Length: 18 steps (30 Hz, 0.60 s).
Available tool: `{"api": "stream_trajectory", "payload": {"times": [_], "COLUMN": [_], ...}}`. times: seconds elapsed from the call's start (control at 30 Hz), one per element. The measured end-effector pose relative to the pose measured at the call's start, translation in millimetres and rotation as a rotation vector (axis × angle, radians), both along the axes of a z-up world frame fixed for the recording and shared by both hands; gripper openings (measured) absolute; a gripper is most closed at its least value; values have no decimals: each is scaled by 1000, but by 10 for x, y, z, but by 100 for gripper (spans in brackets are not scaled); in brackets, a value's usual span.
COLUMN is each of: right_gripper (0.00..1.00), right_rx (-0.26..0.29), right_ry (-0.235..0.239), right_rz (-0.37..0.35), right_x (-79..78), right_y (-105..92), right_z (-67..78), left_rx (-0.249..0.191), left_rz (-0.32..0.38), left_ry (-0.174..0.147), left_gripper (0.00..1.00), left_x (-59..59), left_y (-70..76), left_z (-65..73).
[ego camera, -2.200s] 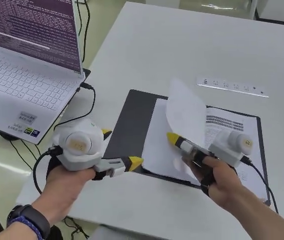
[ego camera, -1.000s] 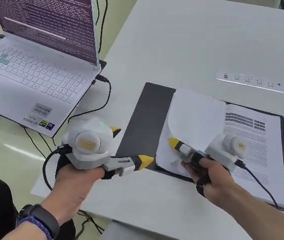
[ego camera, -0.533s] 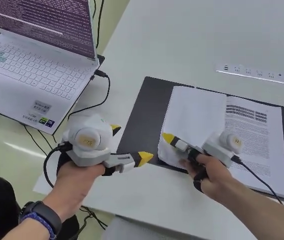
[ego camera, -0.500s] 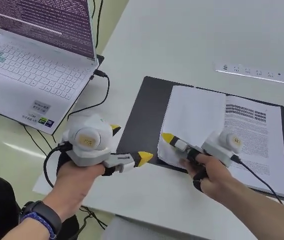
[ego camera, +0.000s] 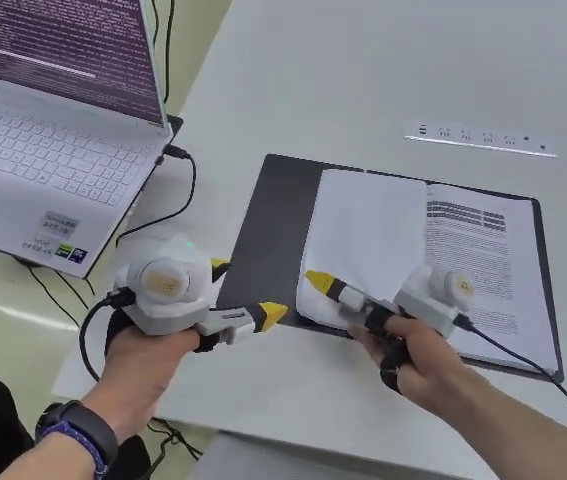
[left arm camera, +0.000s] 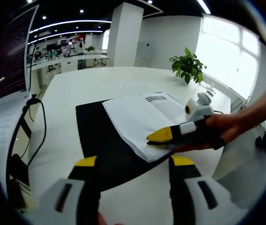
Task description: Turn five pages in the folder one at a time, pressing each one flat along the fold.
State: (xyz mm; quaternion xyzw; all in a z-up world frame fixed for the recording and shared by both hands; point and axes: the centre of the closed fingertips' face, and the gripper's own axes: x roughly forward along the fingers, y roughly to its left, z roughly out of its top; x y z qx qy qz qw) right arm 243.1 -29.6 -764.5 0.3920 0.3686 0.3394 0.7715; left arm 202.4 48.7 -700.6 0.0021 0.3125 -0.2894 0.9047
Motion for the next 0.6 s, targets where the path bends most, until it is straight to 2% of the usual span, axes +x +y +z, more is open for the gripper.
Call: {"api": "stream_trajectory", "payload": {"times": [0.07,0.3,0.47,0.6], "right_gripper": [33,28,24,21], "right_rx": [-9,9,-5,1], "right_ry": [-10,-29,-65,-87], "right_rz": [1,-2,-11,-45], "right_x": [-66,-242,-319,-349], "right_y": [-75,-290,-448,-595], "right_z": [12,122,247,339], "left_rx": [-7,-25,-49,-51], "left_rz": [-3,-13,-37,-52], "left_ry": [2,2,12,21], "left_gripper": [58,44,27,22], "left_x": [4,67,91,131], "left_y": [-33,-176,-359,-491], "left_z": [-8,-39,-38,-83]}}
